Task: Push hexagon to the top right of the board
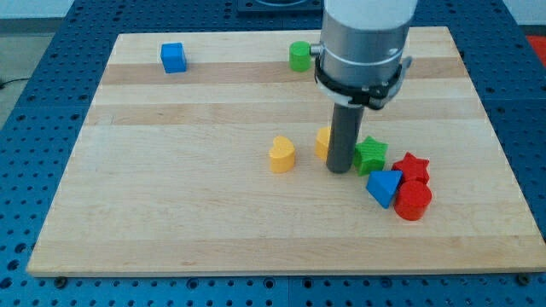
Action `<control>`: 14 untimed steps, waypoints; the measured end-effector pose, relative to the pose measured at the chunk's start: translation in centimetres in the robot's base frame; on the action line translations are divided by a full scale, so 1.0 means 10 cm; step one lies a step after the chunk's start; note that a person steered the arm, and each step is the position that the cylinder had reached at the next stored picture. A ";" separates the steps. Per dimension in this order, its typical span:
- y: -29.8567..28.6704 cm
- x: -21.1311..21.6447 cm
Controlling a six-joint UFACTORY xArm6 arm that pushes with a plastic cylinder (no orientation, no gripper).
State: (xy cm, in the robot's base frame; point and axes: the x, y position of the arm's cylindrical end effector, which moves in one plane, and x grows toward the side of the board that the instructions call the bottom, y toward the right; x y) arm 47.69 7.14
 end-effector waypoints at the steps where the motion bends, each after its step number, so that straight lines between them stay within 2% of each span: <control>1: 0.00 -0.30; 2: -0.52 -0.42; 3: -0.67 -0.52; 5: 0.06 -0.78; 7: -0.42 -0.85; 10: 0.65 -1.22; 14: -0.44 -1.16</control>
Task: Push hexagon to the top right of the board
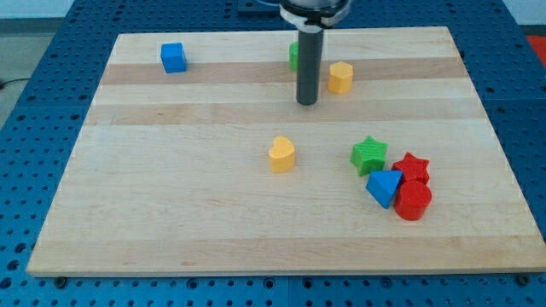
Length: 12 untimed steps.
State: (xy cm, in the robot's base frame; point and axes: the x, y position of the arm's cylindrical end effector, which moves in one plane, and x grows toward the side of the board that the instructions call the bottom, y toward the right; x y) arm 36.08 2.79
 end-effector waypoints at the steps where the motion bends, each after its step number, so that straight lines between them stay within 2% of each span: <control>1: -0.04 -0.03; 3: -0.06 -0.07; 5: 0.35 -0.25; 7: 1.12 -0.32; 11: 1.09 -0.85; 12: 1.06 -0.84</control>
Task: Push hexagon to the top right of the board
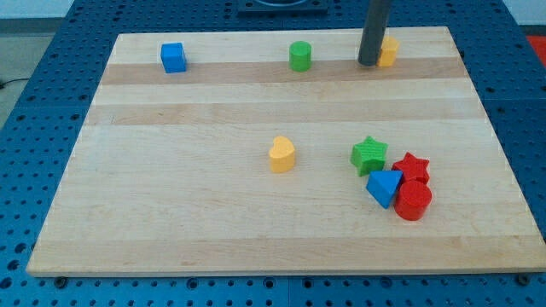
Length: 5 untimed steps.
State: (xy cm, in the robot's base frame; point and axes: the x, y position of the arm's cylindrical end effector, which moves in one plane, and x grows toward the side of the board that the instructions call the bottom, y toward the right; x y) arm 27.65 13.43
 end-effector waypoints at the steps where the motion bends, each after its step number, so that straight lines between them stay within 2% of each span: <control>1: -0.22 0.21; 3: -0.38 0.24; 4: -0.42 0.40; 5: -0.35 0.88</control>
